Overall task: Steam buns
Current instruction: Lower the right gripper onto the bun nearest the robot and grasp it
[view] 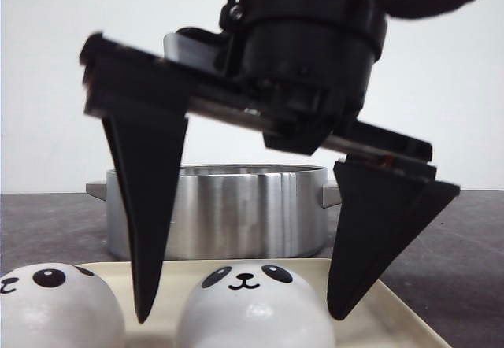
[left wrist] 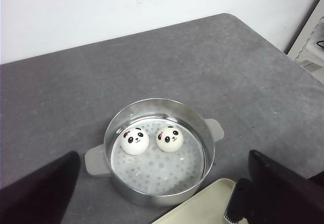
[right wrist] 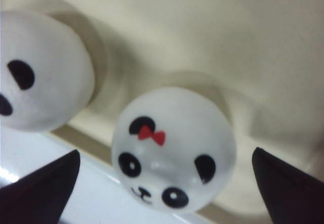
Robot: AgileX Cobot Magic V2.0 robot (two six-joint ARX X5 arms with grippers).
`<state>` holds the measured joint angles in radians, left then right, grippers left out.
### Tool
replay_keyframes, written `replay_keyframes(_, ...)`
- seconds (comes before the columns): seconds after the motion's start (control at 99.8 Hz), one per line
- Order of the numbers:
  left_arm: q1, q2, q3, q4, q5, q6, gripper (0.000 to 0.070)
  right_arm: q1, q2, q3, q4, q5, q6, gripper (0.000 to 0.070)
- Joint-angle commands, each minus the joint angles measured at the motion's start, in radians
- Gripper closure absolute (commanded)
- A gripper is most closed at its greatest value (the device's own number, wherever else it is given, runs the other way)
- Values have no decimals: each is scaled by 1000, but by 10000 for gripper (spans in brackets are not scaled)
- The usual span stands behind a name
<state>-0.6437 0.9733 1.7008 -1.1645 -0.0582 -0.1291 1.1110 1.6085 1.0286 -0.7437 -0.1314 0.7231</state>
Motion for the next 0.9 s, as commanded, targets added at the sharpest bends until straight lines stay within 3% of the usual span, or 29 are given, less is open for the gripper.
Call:
replay_keyframes(0.0, -6, 6, 22, 4, -6, 13, 23, 11, 29, 8, 5, 0, 12, 58)
replay_keyframes(0.08, -6, 6, 22, 4, -6, 14, 23, 11, 34, 7, 2, 1, 13, 130)
replay_keyframes(0.25, -6, 6, 21, 4, -6, 14, 23, 9, 35, 7, 11, 3, 15, 145)
replay_keyframes(0.331, -6, 6, 21, 4, -6, 14, 23, 3, 36, 7, 11, 5, 14, 204)
replay_keyframes(0.561, -6, 6, 21, 5, -6, 13, 23, -2, 47, 7, 10, 0, 14, 466)
replay_keyframes(0.661, -6, 6, 21, 5, -6, 13, 23, 0, 47, 7, 10, 0, -1, 698)
replay_keyframes(0.771, -6, 6, 21, 5, -6, 13, 23, -1, 47, 7, 12, 6, -22, 700)
replay_keyframes(0.891, -6, 6, 21, 5, -6, 13, 23, 0, 43, 8, 24, 66, -33, 700)
